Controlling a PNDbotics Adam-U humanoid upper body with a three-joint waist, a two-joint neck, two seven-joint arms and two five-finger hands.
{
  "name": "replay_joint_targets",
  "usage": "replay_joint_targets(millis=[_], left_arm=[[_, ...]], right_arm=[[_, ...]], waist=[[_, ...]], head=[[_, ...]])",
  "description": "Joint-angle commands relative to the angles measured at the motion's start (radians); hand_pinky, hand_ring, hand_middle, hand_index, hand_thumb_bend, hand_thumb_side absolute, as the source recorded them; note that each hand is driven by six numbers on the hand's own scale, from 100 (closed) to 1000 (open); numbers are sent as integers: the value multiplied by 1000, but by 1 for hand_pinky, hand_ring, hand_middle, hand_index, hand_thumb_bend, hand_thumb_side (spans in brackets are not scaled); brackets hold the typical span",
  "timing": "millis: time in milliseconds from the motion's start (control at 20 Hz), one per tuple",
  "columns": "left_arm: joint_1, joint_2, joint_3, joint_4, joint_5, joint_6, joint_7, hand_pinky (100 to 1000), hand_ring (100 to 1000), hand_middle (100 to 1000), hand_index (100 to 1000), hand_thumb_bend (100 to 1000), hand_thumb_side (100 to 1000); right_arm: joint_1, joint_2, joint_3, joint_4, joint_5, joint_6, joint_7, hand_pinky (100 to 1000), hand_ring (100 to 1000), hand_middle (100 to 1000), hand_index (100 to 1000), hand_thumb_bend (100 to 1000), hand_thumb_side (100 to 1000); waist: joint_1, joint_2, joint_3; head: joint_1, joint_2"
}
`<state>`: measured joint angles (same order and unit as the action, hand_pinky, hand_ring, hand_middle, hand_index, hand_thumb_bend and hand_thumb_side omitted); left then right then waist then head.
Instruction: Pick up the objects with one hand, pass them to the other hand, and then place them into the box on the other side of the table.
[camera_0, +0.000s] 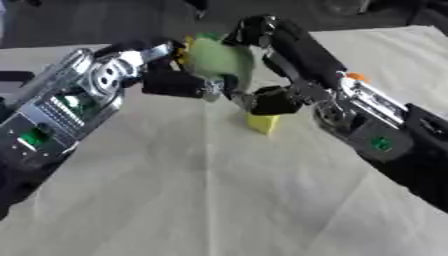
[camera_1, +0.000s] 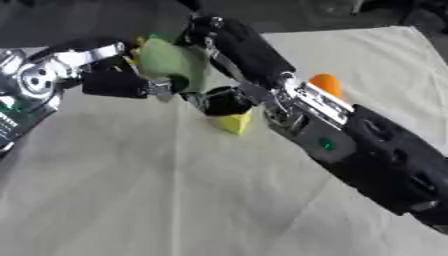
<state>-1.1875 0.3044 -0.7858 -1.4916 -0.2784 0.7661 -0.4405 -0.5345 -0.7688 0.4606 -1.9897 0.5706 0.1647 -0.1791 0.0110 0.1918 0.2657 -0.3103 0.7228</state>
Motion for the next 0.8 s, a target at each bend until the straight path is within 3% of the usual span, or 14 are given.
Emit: replay_joint_targets(millis=[50,150,200,300,350,450,550,600,800], left_arm=[[-14,-15,27,27,-51,-2,-4,807,753,744,818,485,715],[-10,-25,43,39,-51,-11,13,789,726,694,793,403,677],[-7,-29,52,43,-42,-13,24,763,688,634,755,242,600],[-1,-35,73,52,-14,-12,53,749,652,593,714,100,486],[3,-38,82,57,2,-11,70,720,595,529,649,100,365],[11,-43,96,66,32,-11,100,694,534,457,564,100,285],[18,-49,104,76,63,-17,130,689,515,417,518,100,289],[19,-50,103,82,78,-23,143,683,495,381,468,100,265],[23,-39,95,103,138,-33,194,671,467,331,419,100,221]], right_arm=[[-8,-6,-4,-10,-5,-14,-11,738,558,369,424,189,100],[-5,-6,-4,-10,-1,-21,-12,740,559,370,425,190,100],[-4,-5,-4,-10,1,-24,-12,741,561,373,427,191,100],[-2,-5,-4,-10,6,-28,-12,741,563,377,432,192,100],[0,-5,-4,-10,8,-30,-11,743,568,388,445,201,100],[3,-3,-2,-10,9,-33,-7,745,582,421,479,210,100],[5,-2,0,-10,10,-35,-2,750,602,455,515,226,100],[6,-3,0,-10,11,-35,-1,764,647,513,583,286,100],[10,-8,-1,-10,17,-38,7,811,766,665,739,568,100]], waist=[[6,-1,-2],[5,0,-3],[5,1,-3],[4,2,-3],[3,2,-3],[2,3,-3],[1,3,-4],[1,3,-4],[3,2,-7]], head=[[4,-12],[4,-11],[3,-10],[2,-9],[2,-9],[3,-9],[6,-6],[9,-4],[23,-1]])
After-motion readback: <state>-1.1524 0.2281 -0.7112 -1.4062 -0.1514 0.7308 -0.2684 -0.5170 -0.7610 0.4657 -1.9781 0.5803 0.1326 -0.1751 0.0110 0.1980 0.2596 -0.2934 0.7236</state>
